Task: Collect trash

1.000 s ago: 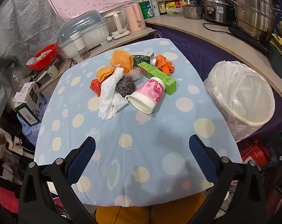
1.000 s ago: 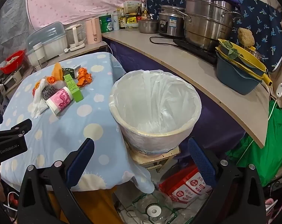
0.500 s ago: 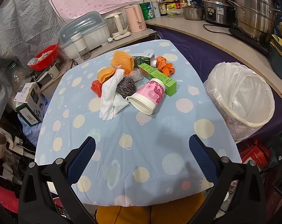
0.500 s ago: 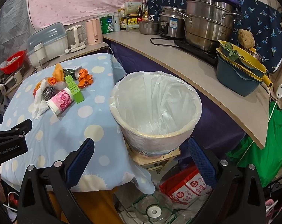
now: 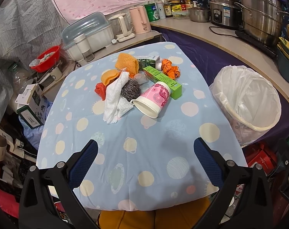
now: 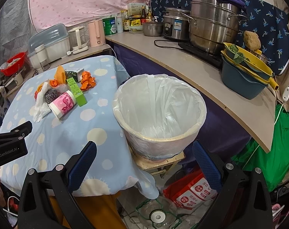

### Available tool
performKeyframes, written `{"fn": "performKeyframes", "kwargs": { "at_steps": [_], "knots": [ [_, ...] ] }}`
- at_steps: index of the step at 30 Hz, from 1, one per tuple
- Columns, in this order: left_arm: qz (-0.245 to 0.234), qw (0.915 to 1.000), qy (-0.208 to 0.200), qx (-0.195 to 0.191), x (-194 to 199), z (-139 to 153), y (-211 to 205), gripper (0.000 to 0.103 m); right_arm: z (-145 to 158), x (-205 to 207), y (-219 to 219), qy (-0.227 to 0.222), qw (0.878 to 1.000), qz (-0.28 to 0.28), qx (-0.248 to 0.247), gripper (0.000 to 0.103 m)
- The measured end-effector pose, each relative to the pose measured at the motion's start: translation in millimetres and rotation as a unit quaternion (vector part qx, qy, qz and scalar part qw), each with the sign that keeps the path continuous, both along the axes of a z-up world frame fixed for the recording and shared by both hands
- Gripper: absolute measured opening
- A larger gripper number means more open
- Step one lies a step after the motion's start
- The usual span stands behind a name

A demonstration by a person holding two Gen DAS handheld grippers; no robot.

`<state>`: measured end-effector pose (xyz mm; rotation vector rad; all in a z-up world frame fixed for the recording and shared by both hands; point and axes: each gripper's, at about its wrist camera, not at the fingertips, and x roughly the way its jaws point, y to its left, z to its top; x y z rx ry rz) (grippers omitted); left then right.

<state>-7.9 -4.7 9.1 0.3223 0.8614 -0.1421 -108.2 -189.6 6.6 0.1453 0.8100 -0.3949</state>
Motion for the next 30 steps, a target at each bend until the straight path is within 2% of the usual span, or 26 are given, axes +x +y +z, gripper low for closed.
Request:
{"fn": "performKeyframes", "kwargs": {
  "at_steps": [30],
  "knots": [
    [-0.004, 1.0, -0.003, 0.0, -0.5, 7.3, -6.8, 0.096, 3.4, 0.1, -3.6, -0.002, 1.0, -0.002, -0.001, 0.096]
  ]
}}
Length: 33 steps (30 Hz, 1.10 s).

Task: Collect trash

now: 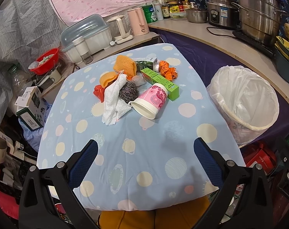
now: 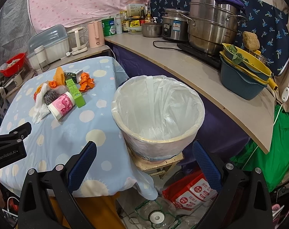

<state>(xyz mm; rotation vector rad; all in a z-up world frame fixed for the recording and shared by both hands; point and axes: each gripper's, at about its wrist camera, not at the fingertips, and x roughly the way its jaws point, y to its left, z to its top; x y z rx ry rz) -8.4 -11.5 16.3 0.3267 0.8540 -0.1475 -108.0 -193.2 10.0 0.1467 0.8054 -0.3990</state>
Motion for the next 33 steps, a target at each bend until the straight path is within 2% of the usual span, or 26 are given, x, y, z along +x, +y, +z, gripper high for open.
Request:
{"fn": "performKeyframes", "kwargs": {
  "at_steps": [33],
  "knots": [
    [-0.002, 1.0, 0.001, 0.0, -3.8, -2.2, -5.2, 0.096, -3.1, -2.8, -6.2, 0.002, 1.0, -0.004, 0.002, 0.096]
  ]
}}
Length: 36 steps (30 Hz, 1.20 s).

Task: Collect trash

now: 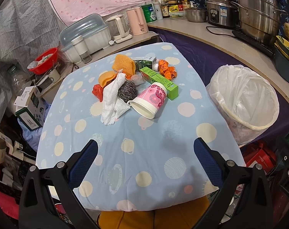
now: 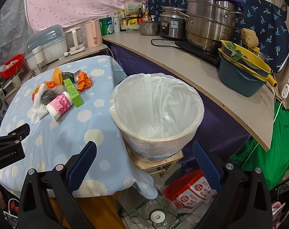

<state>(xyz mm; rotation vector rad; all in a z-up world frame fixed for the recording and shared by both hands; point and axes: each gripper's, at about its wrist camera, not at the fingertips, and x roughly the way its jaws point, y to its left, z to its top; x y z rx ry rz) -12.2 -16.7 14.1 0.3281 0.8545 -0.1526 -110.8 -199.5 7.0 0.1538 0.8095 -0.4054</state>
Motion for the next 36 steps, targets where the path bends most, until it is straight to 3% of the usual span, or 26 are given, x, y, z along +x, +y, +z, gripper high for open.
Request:
{"fn": "performKeyframes", "kwargs": {
  "at_steps": [15, 29, 36],
  "knots": [
    [0.0, 0.9998, 0.015, -0.012, 5, -10, 3, 0.096, -11, 19, 9, 0.018, 1.0, -0.002, -0.005, 0.096],
    [0.021, 0.9968, 0.045, -0.063, 52, -32, 42, 0.096, -33, 59, 24, 0.027, 1.0, 0.0, 0.007, 0.096],
    [0.042, 0.9943, 0.054, -0.081, 84, -44, 67, 0.096, -48, 98, 39, 0.026, 0.999, 0.02, 0.009, 0.096]
  ]
}}
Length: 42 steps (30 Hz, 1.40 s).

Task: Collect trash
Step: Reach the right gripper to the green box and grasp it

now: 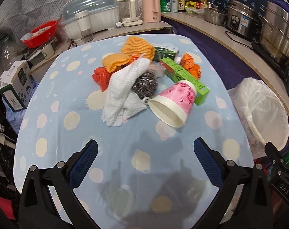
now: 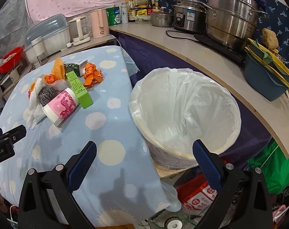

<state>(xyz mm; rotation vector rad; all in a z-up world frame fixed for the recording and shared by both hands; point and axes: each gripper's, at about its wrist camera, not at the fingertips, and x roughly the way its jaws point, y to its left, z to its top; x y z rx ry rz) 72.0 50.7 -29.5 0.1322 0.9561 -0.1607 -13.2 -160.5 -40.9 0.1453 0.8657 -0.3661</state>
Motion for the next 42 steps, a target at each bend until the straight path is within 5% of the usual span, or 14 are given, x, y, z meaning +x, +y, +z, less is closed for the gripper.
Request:
{"fn": "performKeyframes", "kwargs": {
  "at_steps": [11, 20, 29, 34, 38, 42],
  "knots": [
    [0.058, 0.9979, 0.028, -0.01, 57, -32, 53, 0.096, -24, 69, 25, -0.002, 0.999, 0.034, -0.001, 0.095],
    [0.071, 0.9965, 0.039, -0.019, 95, -52, 66, 0.096, -46, 125, 36, 0.002, 0.997, 0.072, 0.023, 0.076],
    [0.064, 0.9961, 0.046, -0.038, 118, -63, 68, 0.094, -54, 155, 60, 0.0, 0.992, 0.129, 0.006, 0.07],
    [0.056, 0.9956, 0.057, -0.049, 129, -70, 69, 0.081, -61, 168, 65, 0.008, 0.99, 0.142, 0.013, 0.056],
    [0.047, 0.9948, 0.064, -0.063, 130, -69, 72, 0.059, -62, 173, 68, 0.01, 0.988, 0.152, 0.024, 0.035],
    [0.039, 0.9941, 0.066, -0.077, 124, -62, 77, 0.035, -53, 167, 75, -0.005, 0.986, 0.162, 0.029, 0.032]
  ]
}}
